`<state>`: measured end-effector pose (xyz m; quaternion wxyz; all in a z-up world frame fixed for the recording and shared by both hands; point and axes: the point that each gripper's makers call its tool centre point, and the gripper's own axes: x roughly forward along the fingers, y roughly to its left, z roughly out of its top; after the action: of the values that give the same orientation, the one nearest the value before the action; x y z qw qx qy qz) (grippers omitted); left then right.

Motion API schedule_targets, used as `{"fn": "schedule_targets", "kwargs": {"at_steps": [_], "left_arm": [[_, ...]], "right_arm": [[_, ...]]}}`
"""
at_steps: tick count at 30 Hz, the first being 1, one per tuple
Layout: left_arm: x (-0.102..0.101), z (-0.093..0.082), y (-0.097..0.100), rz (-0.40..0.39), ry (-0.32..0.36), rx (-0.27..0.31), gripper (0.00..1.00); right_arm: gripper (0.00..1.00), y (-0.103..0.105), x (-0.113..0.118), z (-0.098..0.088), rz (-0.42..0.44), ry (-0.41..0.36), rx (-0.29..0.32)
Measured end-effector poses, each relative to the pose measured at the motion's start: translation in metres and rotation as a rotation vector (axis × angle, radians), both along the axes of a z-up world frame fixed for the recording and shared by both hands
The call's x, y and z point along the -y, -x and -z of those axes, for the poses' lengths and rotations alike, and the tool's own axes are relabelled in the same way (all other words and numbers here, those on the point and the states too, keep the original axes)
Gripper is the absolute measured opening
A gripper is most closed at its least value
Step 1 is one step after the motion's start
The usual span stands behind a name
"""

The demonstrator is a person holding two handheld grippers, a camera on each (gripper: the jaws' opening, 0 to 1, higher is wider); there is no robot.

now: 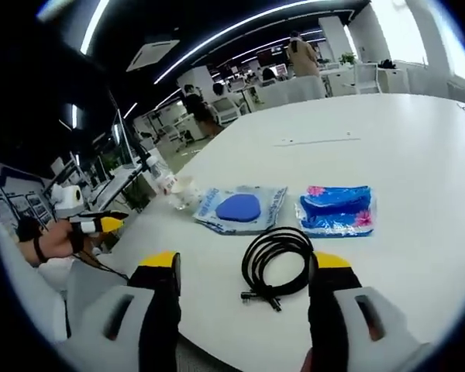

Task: Arrange the tabletop items into an orderly group along one side of the table until the central work area is clear of visible clutter.

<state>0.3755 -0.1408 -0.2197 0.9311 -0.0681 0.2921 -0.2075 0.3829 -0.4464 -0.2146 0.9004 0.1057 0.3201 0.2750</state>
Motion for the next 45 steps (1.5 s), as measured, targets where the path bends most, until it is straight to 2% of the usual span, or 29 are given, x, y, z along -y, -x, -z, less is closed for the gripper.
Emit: {"fn": "schedule_targets", "kwargs": {"at_steps": [23, 45], "left_arm": [[0.003, -0.005, -0.001, 0.009, 0.029, 0.02, 0.5], [0.003, -0.002, 0.0, 0.015, 0.036, 0.016, 0.52]], "right_arm": [[0.73, 0.018, -0.009, 0.004, -0.008, 0.033, -0.025], [0.74, 0.022, -0.002, 0.005, 0.032, 0.028, -0.03]]}}
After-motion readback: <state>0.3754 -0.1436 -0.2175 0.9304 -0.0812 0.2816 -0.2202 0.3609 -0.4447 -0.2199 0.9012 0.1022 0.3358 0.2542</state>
